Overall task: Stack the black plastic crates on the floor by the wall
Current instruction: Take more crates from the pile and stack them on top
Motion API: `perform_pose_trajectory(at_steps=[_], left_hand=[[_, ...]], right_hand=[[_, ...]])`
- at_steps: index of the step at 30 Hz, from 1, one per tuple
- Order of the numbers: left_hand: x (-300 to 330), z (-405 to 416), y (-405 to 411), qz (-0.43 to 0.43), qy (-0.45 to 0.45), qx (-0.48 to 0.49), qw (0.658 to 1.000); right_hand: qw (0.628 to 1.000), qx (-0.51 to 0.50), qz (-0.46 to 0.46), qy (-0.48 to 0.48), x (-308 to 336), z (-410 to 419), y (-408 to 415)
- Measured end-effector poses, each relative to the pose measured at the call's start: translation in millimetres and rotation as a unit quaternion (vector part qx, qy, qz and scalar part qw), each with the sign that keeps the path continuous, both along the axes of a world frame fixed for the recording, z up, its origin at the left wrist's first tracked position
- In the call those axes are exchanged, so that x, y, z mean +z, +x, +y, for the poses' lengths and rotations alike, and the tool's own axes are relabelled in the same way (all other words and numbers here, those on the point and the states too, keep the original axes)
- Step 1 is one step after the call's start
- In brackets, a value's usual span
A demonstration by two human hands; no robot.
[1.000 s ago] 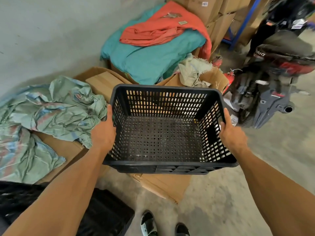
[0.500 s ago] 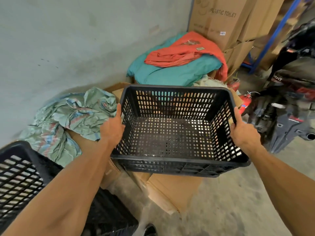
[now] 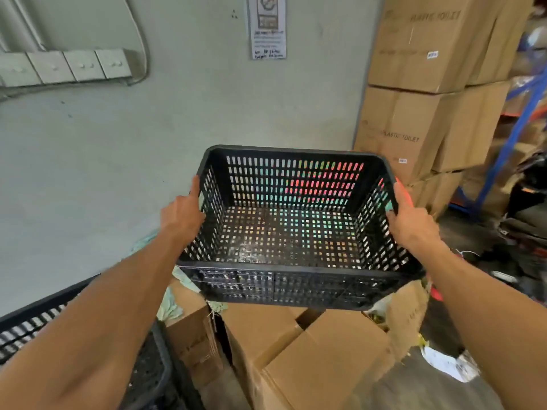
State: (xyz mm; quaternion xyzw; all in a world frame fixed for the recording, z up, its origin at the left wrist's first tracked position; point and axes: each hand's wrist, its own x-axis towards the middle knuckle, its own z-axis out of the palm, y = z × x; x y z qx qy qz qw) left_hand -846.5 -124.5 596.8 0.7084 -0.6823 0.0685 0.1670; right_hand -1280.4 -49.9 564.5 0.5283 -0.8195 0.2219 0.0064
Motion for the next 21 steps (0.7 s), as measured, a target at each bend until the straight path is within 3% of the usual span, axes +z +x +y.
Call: perform_pose_trajectory(at_steps=[11, 21], left_hand=[[145, 77, 78, -0.033, -0.108, 0.079, 0.990], [171, 165, 212, -0.077, -0.075, 0.172, 0.979]], right_hand=[[0.994, 0.069, 0.038, -0.075, 132, -27, 66], [0.982, 0.172, 0.054, -0.052, 166, -26, 201]])
